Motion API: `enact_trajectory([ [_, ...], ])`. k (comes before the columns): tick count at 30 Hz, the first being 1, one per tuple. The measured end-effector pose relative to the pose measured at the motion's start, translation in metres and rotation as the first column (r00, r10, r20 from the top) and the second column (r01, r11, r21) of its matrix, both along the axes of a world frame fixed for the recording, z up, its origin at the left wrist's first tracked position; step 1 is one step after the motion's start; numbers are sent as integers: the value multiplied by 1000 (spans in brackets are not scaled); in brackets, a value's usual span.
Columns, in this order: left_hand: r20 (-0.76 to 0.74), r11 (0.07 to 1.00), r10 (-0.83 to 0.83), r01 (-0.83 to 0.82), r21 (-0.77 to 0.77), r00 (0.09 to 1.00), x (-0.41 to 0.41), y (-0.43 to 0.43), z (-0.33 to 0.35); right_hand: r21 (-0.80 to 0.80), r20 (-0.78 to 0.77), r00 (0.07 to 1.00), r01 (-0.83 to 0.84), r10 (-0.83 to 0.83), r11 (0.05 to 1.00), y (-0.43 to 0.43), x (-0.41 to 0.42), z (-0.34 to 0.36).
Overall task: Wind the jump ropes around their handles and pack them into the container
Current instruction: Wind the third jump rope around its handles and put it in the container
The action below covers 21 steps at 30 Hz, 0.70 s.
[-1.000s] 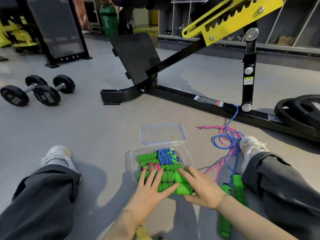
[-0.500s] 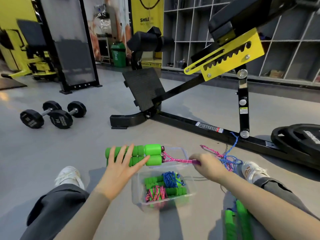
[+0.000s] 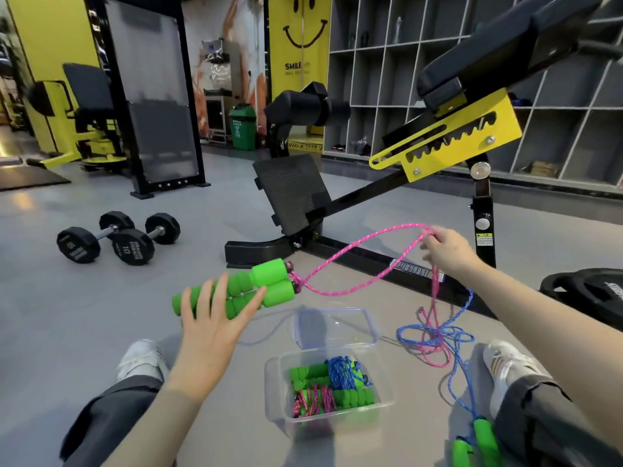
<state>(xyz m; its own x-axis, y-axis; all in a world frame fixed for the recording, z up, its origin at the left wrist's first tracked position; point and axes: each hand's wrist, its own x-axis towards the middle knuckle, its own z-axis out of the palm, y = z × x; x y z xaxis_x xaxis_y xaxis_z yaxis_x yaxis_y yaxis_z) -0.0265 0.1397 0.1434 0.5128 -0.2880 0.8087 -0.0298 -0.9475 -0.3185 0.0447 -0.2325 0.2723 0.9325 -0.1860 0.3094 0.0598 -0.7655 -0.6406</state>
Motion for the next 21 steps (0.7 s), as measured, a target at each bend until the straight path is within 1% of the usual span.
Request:
enact_trajectory([
  [3, -7, 999, -39, 39, -4, 999, 0, -14, -1, -133, 217, 973, -48, 77, 990, 18, -4, 46],
  [5, -1, 998, -63, 63, -17, 998, 0, -23, 1, -198, 367, 919, -73, 143, 977, 29, -8, 85],
  [8, 42, 996, -80, 81, -26, 996, 4, -32, 3, -324, 539, 819, -10, 194, 946, 38, -11, 135],
  [13, 112, 990, -83, 95, -107, 990, 17, -46, 3, -493, 620, 707, 16, 339, 870, 44, -18, 185],
  [16, 138, 982, -62, 85, -170, 989, 20, -51, 8, -549, 678, 634, 101, 371, 830, 47, -25, 206],
  [17, 136, 981, -50, 74, -181, 989, 21, -51, 7, -553, 691, 630, 144, 355, 820, 47, -27, 211],
  [19, 136, 979, -22, 48, -196, 990, 22, -47, 6, -516, 706, 649, 197, 284, 834, 45, -27, 212],
  [21, 137, 974, -5, 36, -222, 991, 21, -41, 5, -463, 665, 718, 180, 206, 868, 39, -22, 199],
])
